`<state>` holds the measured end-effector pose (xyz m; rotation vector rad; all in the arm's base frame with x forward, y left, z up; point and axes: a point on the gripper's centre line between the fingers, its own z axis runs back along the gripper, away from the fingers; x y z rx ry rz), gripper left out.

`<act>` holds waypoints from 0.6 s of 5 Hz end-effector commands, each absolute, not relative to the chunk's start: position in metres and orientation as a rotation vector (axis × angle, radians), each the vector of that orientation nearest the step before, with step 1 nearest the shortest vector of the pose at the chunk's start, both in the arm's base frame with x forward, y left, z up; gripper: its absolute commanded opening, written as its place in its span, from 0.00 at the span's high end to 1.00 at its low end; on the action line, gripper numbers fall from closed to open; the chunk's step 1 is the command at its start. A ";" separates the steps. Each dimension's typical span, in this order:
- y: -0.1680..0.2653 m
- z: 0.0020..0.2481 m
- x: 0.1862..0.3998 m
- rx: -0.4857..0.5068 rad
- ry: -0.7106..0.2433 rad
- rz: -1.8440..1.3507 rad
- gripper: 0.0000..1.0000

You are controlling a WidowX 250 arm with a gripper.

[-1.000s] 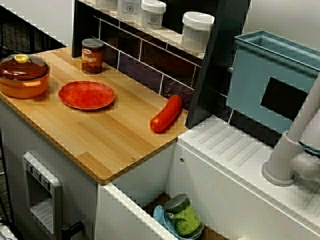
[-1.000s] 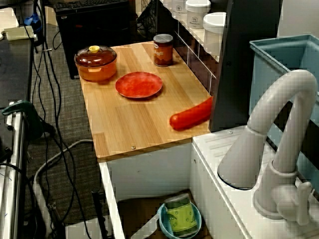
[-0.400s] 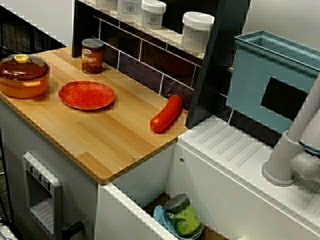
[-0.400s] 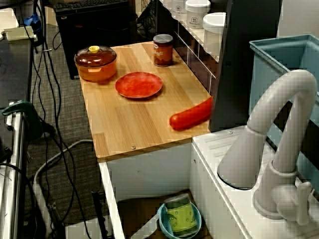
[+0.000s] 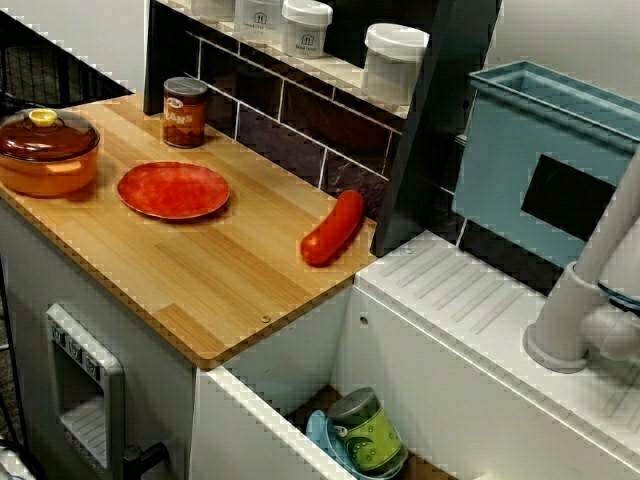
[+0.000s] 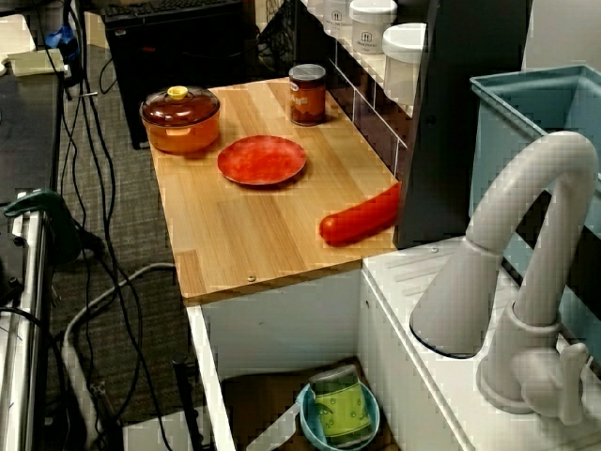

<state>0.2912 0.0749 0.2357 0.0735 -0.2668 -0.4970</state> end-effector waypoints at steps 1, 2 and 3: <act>0.096 0.236 0.288 0.164 -0.278 -0.404 1.00; 0.099 0.227 0.288 0.186 -0.270 -0.371 1.00; 0.102 0.216 0.290 0.203 -0.262 -0.331 1.00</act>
